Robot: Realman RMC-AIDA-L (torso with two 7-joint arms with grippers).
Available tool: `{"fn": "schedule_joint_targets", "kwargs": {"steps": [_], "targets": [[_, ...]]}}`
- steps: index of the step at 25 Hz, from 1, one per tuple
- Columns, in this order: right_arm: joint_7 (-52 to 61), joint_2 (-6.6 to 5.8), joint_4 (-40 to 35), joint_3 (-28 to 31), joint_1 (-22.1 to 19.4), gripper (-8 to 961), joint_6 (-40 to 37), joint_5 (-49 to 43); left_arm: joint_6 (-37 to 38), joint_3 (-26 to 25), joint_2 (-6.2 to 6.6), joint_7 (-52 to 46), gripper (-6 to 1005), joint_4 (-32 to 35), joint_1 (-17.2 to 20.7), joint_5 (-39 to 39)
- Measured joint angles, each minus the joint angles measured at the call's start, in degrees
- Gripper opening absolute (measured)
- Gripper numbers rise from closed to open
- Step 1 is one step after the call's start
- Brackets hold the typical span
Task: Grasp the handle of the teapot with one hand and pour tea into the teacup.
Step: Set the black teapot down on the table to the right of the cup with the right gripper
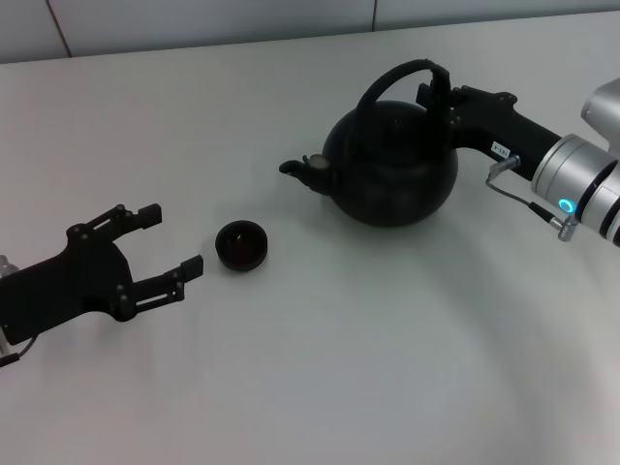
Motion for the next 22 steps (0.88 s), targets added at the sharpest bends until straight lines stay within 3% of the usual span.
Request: {"fn": "schedule_joint_targets", "kwargs": {"steps": [20,22], "targets": [[-0.5,-0.09,-0.5,0.0,0.4,108,1.1,-2.0,-0.2,-0.5,0.00,0.0,870,0.0,-1.1,1.4],[-0.6,-0.09,-0.9,0.0,0.3,165,1.0,-2.0,-0.4,-0.5,0.00,0.0,870,0.0,-1.1,1.4]]}}
